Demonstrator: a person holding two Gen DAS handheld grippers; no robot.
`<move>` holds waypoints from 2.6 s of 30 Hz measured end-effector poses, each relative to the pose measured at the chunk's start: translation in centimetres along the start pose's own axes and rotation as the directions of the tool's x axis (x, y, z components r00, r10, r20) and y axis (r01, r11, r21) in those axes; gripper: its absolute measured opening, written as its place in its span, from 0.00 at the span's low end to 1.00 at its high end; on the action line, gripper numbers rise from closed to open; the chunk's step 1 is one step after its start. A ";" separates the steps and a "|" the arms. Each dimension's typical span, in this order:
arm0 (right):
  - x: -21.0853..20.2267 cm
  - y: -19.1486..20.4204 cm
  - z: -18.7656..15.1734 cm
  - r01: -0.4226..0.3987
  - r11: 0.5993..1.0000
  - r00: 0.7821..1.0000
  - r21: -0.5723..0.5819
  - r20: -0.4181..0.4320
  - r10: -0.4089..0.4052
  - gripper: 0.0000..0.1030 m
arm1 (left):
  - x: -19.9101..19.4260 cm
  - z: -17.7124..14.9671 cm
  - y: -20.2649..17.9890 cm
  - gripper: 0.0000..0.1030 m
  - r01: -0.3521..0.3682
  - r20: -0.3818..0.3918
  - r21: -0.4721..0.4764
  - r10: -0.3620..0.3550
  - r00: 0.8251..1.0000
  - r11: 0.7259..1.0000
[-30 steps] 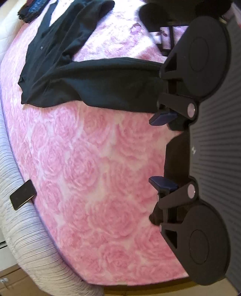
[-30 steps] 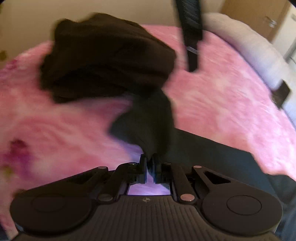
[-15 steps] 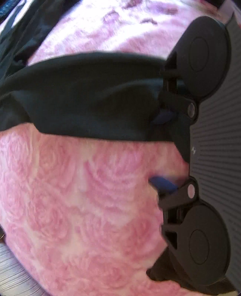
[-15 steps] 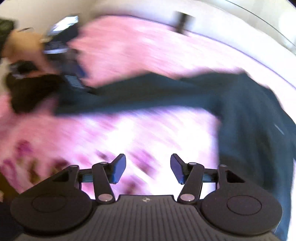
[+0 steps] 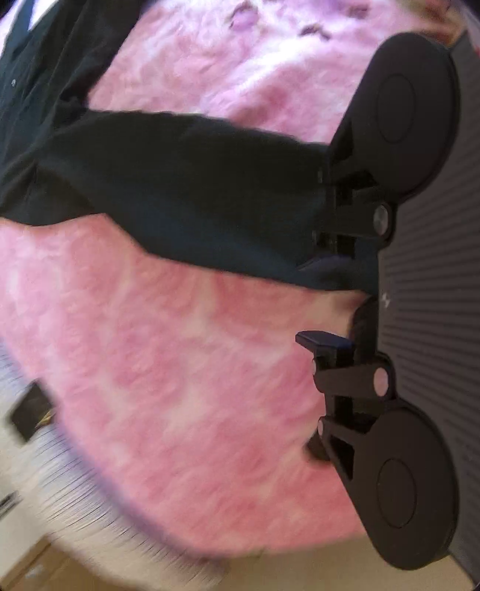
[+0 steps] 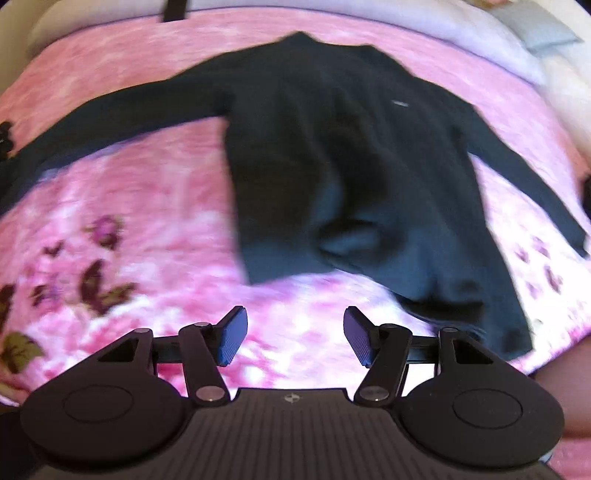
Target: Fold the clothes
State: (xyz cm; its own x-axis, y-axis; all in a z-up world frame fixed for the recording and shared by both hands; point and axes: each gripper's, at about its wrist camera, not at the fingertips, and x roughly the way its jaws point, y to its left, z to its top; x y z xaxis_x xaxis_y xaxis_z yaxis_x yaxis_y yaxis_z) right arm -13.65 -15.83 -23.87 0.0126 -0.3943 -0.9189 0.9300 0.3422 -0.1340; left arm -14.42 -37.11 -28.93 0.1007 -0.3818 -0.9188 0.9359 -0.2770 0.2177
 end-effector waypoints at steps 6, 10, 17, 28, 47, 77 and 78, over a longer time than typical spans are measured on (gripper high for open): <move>-0.6 -6.8 -3.4 0.142 0.989 0.990 -0.035 0.007 -0.142 0.63 | -3.6 4.2 -12.2 0.48 0.217 0.162 0.123 -0.236 0.958 0.968; 0.8 -10.6 -5.3 0.116 0.979 0.993 -0.167 0.034 -0.112 0.63 | -2.2 7.1 -22.3 0.61 0.462 0.120 0.103 -0.473 0.873 0.881; 5.9 -12.7 -6.8 0.047 0.871 0.992 -0.488 0.123 0.015 0.64 | 3.8 10.5 -30.9 0.19 0.490 0.143 -0.153 -0.472 0.870 0.858; 1.5 -20.3 -7.0 0.064 0.735 0.995 -0.675 0.101 0.006 0.00 | -4.0 8.2 -22.5 0.06 0.564 0.041 -0.372 -0.594 0.803 0.737; 7.2 -32.2 -8.3 -0.219 0.885 0.974 0.410 0.142 0.175 0.41 | 2.1 3.4 -26.5 0.19 0.519 0.062 -0.410 -0.545 0.836 0.750; 7.8 -29.1 -13.2 -0.277 0.855 0.948 0.439 0.272 0.167 0.52 | 1.3 4.9 -23.1 0.06 0.408 -0.203 -0.280 -0.469 0.860 0.869; 7.7 -29.2 -13.4 -0.272 0.859 0.948 0.435 0.274 0.161 0.52 | 1.3 4.9 -23.0 0.06 0.405 -0.207 -0.278 -0.466 0.860 0.871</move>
State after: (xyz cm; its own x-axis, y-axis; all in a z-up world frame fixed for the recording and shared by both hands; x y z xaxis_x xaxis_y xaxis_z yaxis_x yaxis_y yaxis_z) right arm -45.62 -17.40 -32.06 0.2624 -0.5527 -0.7910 0.9548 0.0300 0.2957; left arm -37.47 -35.56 -33.55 -0.2799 -0.0168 -0.9599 0.9497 -0.1510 -0.2743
